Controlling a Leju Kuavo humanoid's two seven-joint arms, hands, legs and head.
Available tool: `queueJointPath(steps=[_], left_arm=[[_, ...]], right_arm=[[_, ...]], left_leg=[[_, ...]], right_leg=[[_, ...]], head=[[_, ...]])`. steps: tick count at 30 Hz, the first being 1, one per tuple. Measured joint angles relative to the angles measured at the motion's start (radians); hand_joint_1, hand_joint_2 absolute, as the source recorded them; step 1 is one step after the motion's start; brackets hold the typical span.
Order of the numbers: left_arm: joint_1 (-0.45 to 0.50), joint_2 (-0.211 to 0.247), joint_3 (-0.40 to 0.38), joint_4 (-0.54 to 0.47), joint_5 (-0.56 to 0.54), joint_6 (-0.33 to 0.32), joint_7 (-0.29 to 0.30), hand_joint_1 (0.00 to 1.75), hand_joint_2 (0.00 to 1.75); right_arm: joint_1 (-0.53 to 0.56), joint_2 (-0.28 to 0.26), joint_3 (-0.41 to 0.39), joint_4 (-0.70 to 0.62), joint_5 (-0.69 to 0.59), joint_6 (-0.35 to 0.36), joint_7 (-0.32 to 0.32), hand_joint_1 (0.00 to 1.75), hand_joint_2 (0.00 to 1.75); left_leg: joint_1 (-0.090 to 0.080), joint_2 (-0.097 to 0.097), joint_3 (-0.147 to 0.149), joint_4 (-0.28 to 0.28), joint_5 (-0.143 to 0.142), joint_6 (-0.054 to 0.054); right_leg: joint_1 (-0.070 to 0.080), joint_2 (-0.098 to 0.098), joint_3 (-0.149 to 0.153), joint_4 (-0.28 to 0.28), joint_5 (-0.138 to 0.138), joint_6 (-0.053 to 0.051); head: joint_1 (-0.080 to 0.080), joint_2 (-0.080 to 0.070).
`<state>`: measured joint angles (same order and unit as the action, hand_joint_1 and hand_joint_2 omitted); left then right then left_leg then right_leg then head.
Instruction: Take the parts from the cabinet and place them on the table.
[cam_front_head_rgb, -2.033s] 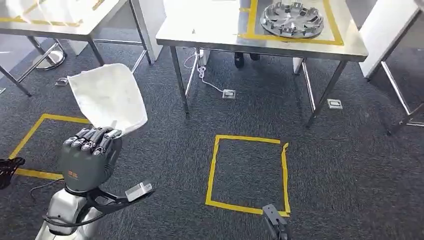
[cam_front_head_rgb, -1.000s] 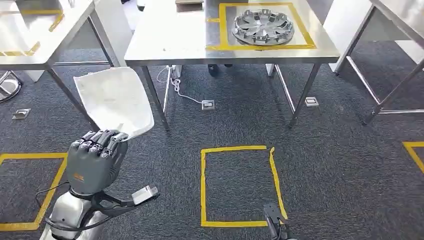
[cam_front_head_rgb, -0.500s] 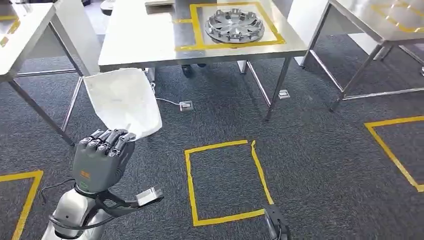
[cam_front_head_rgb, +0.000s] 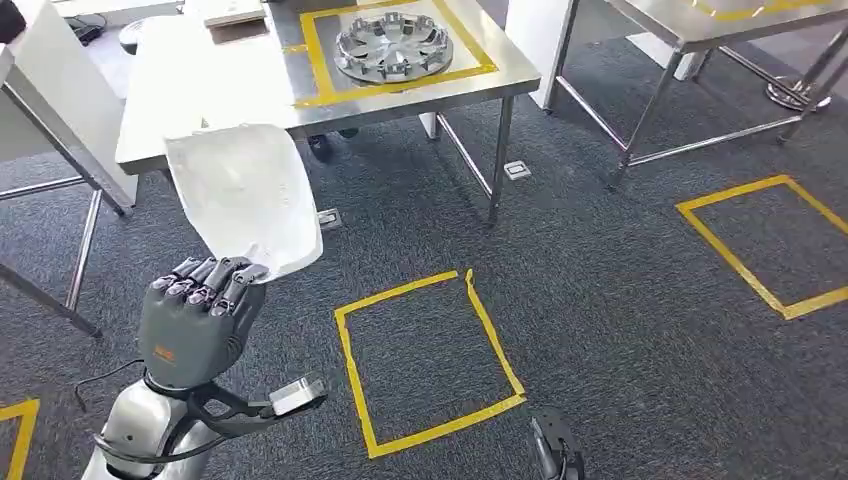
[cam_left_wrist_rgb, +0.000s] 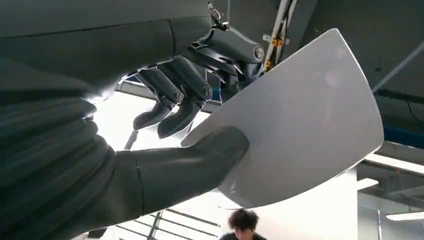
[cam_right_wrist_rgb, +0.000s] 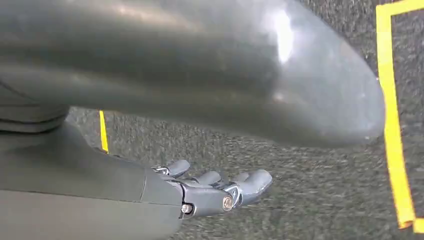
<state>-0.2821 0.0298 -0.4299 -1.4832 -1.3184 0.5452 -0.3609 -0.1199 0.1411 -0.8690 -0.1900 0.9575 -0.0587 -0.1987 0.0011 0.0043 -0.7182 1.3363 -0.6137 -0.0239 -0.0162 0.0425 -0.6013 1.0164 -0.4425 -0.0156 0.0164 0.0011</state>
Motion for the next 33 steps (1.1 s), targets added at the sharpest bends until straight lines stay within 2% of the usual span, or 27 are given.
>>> queueJointPath(steps=[1,2,3,4,5,6,8,9,10,11,12,14,15,16,17,19,20,21,23,28,33], left_arm=[[0.002,0.001,0.000,0.001,0.007,-0.007,-0.002,1.75,1.75],[0.001,0.002,0.000,0.002,0.012,-0.016,-0.006,1.75,1.75],[0.001,0.003,0.000,0.001,0.017,-0.022,-0.008,1.75,1.75],[0.000,0.004,0.000,0.001,0.020,-0.024,-0.011,1.75,1.75],[-0.001,0.005,0.000,0.002,0.024,-0.025,-0.017,1.75,1.75],[-0.001,0.005,0.000,0.001,0.027,-0.028,-0.019,1.75,1.75],[0.000,0.008,0.000,0.002,0.021,-0.031,-0.021,1.75,1.75],[0.000,0.008,0.000,0.001,0.006,-0.030,-0.023,1.75,1.75],[-0.001,0.008,0.000,0.000,-0.006,-0.029,-0.025,1.75,1.75],[0.000,0.008,-0.002,0.000,-0.018,-0.027,-0.025,1.75,1.75],[0.001,0.008,-0.003,0.000,-0.026,-0.026,-0.025,1.75,1.75],[0.004,0.010,-0.005,0.000,-0.037,-0.024,-0.025,1.75,1.75],[0.005,0.011,-0.006,0.001,-0.038,-0.023,-0.025,1.75,1.75],[0.006,0.011,-0.006,0.001,-0.043,-0.019,-0.024,1.75,1.75],[0.006,0.011,-0.006,0.000,-0.047,-0.010,-0.019,1.75,1.75],[0.004,0.011,-0.006,-0.005,-0.058,0.009,-0.007,1.75,1.75],[0.004,0.011,-0.006,-0.007,-0.063,0.018,0.001,1.75,1.75],[0.004,0.011,-0.006,-0.011,-0.065,0.025,0.008,1.75,1.75],[0.005,0.011,-0.006,-0.017,-0.066,0.044,0.017,1.75,1.75],[0.003,0.008,-0.006,-0.029,-0.046,0.075,0.020,1.75,1.75],[0.002,0.006,-0.005,-0.030,-0.043,0.078,0.019,1.75,1.75]], right_arm=[[0.001,0.000,-0.001,0.000,0.000,-0.001,0.000,0.00,0.00],[0.001,0.000,-0.002,0.000,0.001,-0.002,-0.001,0.00,0.00],[0.000,0.000,-0.002,0.000,0.003,-0.002,-0.002,0.00,0.00],[0.000,0.000,-0.002,0.000,0.003,-0.002,-0.005,0.00,0.00],[0.000,0.000,-0.002,0.000,0.005,-0.003,-0.006,0.00,0.00],[0.000,0.000,-0.002,0.000,0.006,-0.004,-0.009,0.00,0.00],[0.003,0.000,-0.002,0.000,0.008,-0.007,-0.010,0.00,0.00],[0.004,0.000,-0.002,0.000,0.009,-0.010,-0.010,0.00,0.00],[0.004,-0.001,-0.002,0.000,0.010,-0.012,-0.010,0.00,0.00],[0.003,0.000,-0.002,0.000,0.011,-0.012,-0.010,0.00,0.00],[-0.001,0.000,-0.002,0.000,0.013,-0.013,-0.010,0.00,0.00],[-0.005,-0.001,-0.002,0.000,0.016,-0.013,-0.010,0.00,0.00],[-0.004,-0.001,-0.002,0.000,0.017,-0.012,-0.008,0.00,0.00],[-0.002,-0.001,-0.002,0.000,0.018,-0.012,-0.006,0.00,0.00],[-0.002,-0.001,-0.002,0.000,0.019,-0.012,-0.004,0.00,0.00],[-0.004,-0.001,-0.002,0.000,0.021,-0.012,-0.002,0.00,0.00],[-0.006,-0.002,-0.002,0.000,0.022,-0.012,-0.002,0.00,0.00],[-0.006,-0.002,-0.002,0.000,0.024,-0.012,-0.003,0.00,0.00],[-0.005,-0.001,-0.002,0.000,0.026,-0.011,0.001,0.00,0.00],[-0.005,-0.002,-0.002,0.000,0.020,-0.012,0.002,0.00,0.00],[-0.004,-0.002,-0.002,0.000,0.019,-0.012,0.002,0.00,0.00]], left_leg=[[0.002,0.000,0.010,-0.025,0.027,0.000],[0.004,-0.003,0.042,-0.094,0.071,0.001],[0.005,-0.006,0.089,-0.190,0.120,0.003],[0.008,-0.015,0.130,-0.276,0.153,0.004],[0.004,-0.029,0.137,-0.300,0.131,0.003],[0.005,-0.026,0.139,-0.301,0.138,0.012],[-0.002,-0.024,0.135,-0.299,0.140,0.024],[0.001,-0.022,0.136,-0.305,0.146,0.034],[0.006,-0.015,0.137,-0.310,0.151,0.041],[0.005,-0.014,0.137,-0.312,0.152,0.047],[0.004,-0.009,0.135,-0.312,0.153,0.051],[0.000,0.001,0.132,-0.310,0.151,0.053],[-0.001,0.006,0.131,-0.309,0.151,0.053],[-0.002,0.009,0.131,-0.308,0.151,0.054],[-0.003,0.013,0.131,-0.307,0.150,0.053],[-0.003,0.017,0.133,-0.304,0.147,0.050],[-0.005,0.020,0.132,-0.303,0.146,0.046],[-0.011,0.019,0.131,-0.302,0.143,0.040],[-0.014,0.019,0.131,-0.303,0.144,0.050],[-0.013,0.019,0.138,-0.315,0.151,0.034],[-0.013,0.019,0.138,-0.317,0.152,0.031]], right_leg=[[-0.001,0.014,0.000,0.001,0.000,0.001],[-0.002,0.027,0.000,0.003,0.000,0.002],[-0.003,0.029,0.001,0.006,-0.001,0.004],[-0.004,0.040,0.001,0.009,-0.003,0.008],[0.000,0.047,-0.004,0.013,-0.004,0.017],[-0.001,0.052,-0.008,0.014,-0.003,0.025],[-0.005,0.054,-0.010,0.007,0.002,0.038],[-0.005,0.055,-0.012,0.006,0.002,0.045],[-0.006,0.038,-0.012,0.017,-0.005,0.047],[0.000,-0.003,-0.029,0.053,-0.033,0.050],[0.000,-0.022,-0.064,0.122,-0.074,0.054],[0.000,-0.032,-0.140,0.283,-0.143,0.057],[0.000,-0.032,-0.161,0.326,-0.149,0.057],[0.000,-0.033,-0.156,0.315,-0.131,0.055],[0.000,-0.034,-0.126,0.258,-0.096,0.053],[0.001,-0.042,-0.024,0.070,-0.017,0.045],[0.005,-0.055,0.001,0.017,-0.024,0.037],[0.010,-0.050,0.001,0.010,-0.015,0.032],[0.006,-0.048,0.001,0.009,-0.011,0.035],[0.008,-0.046,0.000,0.010,-0.011,0.026],[0.007,-0.045,0.000,0.009,-0.010,0.024]], head=[[0.000,0.000],[0.000,0.000],[-0.001,0.000],[0.000,0.000],[-0.001,0.000],[0.001,0.000],[0.000,0.000],[0.000,0.000],[0.000,0.000],[0.006,0.000],[0.009,0.000],[0.010,0.000],[0.010,0.000],[0.010,0.000],[0.010,0.000],[0.010,0.000],[0.009,0.000],[0.008,0.000],[0.009,0.000],[0.008,0.000],[0.008,0.000]])
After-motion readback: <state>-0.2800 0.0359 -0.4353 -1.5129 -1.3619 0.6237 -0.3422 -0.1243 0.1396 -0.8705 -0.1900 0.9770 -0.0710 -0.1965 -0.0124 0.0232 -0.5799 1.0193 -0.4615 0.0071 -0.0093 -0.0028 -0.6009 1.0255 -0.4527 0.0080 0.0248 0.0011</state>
